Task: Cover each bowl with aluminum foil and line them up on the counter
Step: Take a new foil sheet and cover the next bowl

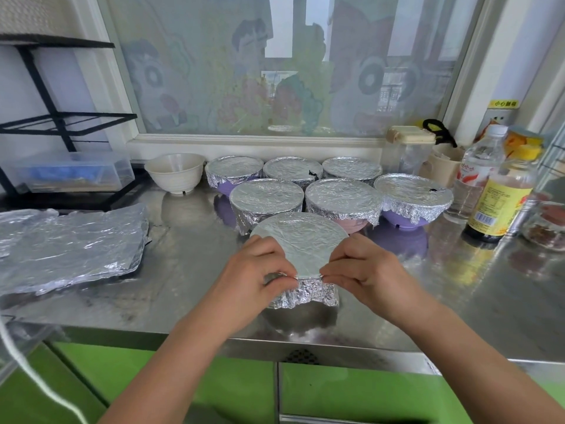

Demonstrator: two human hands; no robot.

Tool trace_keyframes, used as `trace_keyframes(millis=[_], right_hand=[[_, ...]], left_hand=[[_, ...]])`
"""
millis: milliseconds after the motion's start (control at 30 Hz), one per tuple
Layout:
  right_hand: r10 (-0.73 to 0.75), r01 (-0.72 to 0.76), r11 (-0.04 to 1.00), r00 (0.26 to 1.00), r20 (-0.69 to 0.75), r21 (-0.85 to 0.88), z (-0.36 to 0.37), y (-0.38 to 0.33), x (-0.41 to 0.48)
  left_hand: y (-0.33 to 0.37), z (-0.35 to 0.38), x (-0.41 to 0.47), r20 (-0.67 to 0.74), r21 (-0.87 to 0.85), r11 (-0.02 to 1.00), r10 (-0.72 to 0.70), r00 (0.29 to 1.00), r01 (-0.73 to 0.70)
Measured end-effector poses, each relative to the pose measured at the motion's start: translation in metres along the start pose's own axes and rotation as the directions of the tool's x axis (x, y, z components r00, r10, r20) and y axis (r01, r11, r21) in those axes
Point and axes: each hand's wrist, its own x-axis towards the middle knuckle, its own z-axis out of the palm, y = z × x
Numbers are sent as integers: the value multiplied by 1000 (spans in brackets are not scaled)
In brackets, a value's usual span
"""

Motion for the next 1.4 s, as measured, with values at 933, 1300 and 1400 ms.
trace_keyframes(millis=[933,1300,1400], right_hand=[[15,-15,999,1000,3,-48,-5,2,0],[-73,84,983,995,70,-165,-6,-10,7],[-68,84,978,994,90,-191,1,-18,6]], left_hand=[[2,6,12,49,25,1000,-12,999,11],[8,15,10,15,41,997,68,998,-68],[9,18,9,36,55,997,60,998,-62]])
